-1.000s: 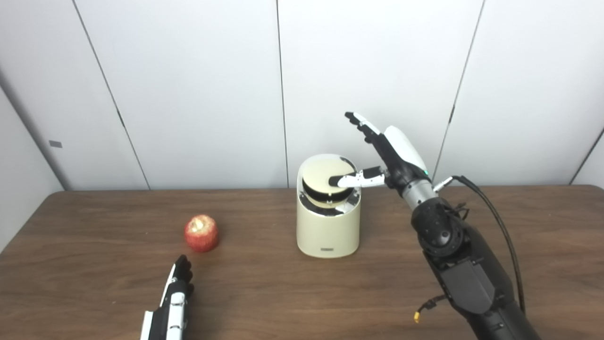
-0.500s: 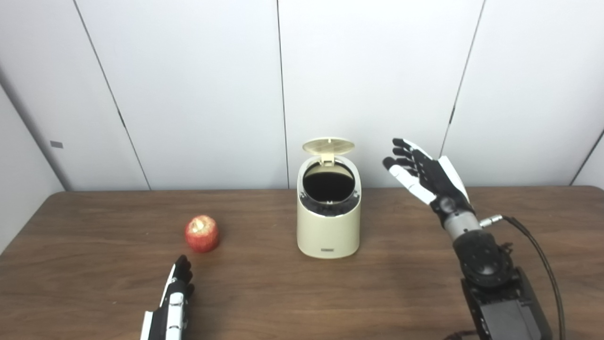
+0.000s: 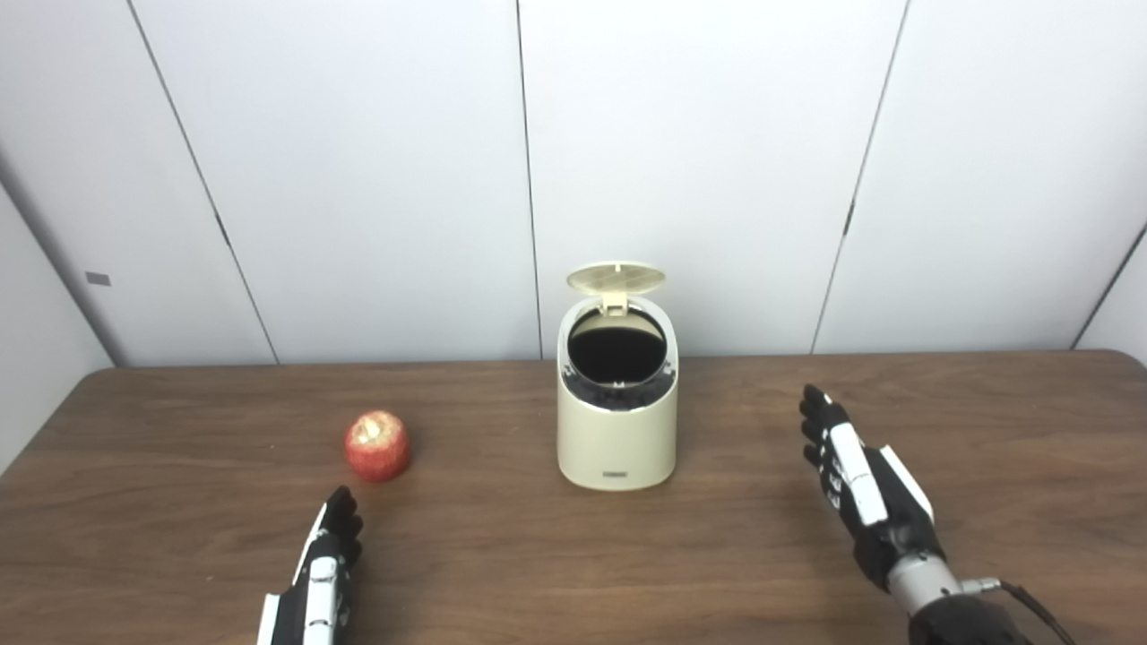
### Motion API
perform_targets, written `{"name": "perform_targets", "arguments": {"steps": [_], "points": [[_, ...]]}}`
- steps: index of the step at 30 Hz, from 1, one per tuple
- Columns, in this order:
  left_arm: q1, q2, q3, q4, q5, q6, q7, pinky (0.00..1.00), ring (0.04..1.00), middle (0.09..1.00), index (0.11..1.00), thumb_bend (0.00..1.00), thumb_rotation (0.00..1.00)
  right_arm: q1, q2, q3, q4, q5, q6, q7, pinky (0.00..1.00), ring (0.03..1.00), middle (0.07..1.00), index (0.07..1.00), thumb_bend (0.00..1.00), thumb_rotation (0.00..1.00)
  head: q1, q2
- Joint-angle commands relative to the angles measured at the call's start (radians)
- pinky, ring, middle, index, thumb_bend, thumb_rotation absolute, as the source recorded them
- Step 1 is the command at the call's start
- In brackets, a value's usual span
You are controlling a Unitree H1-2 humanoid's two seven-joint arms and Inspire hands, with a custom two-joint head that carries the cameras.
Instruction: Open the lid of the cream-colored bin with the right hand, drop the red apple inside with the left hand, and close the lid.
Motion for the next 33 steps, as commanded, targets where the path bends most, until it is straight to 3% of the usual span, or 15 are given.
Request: {"name": "perform_targets", "arguments": {"steps": [1, 5, 11, 22, 33], "points": [[0.004, 0.014, 0.004, 0.005, -0.010, -0.015, -0.013, 1.00, 0.977, 0.972, 0.970, 0.50, 0.95, -0.004, 0.020, 0.008, -0.054, -0.015, -0.093, -0.029, 1.00, 1.000, 1.000, 1.000, 0.66, 1.00, -0.006, 0.007], [0.008, 0.020, 0.006, -0.014, -0.020, 0.007, -0.013, 1.00, 0.986, 0.979, 0.979, 0.50, 0.95, 0.067, 0.051, 0.036, -0.064, -0.077, -0.178, -0.075, 1.00, 1.000, 1.000, 1.000, 0.65, 1.00, -0.019, 0.022], [0.008, 0.025, 0.005, -0.024, -0.003, 0.011, -0.007, 1.00, 0.974, 0.967, 0.965, 0.52, 0.94, 0.126, 0.048, 0.056, -0.081, -0.082, -0.228, -0.071, 1.00, 1.000, 1.000, 1.000, 0.60, 1.00, -0.012, 0.040], [0.006, 0.026, 0.007, -0.031, 0.003, 0.021, -0.003, 0.98, 0.961, 0.954, 0.955, 0.53, 0.93, 0.164, 0.039, 0.026, -0.013, 0.026, -0.351, -0.049, 1.00, 1.000, 1.000, 1.000, 0.61, 1.00, 0.024, 0.059], [0.002, 0.022, 0.000, -0.025, 0.023, 0.011, -0.001, 0.97, 0.961, 0.954, 0.961, 0.51, 0.90, 0.159, 0.031, -0.007, 0.025, 0.162, -0.353, -0.007, 1.00, 1.000, 1.000, 1.000, 0.64, 1.00, 0.086, 0.068]]}}
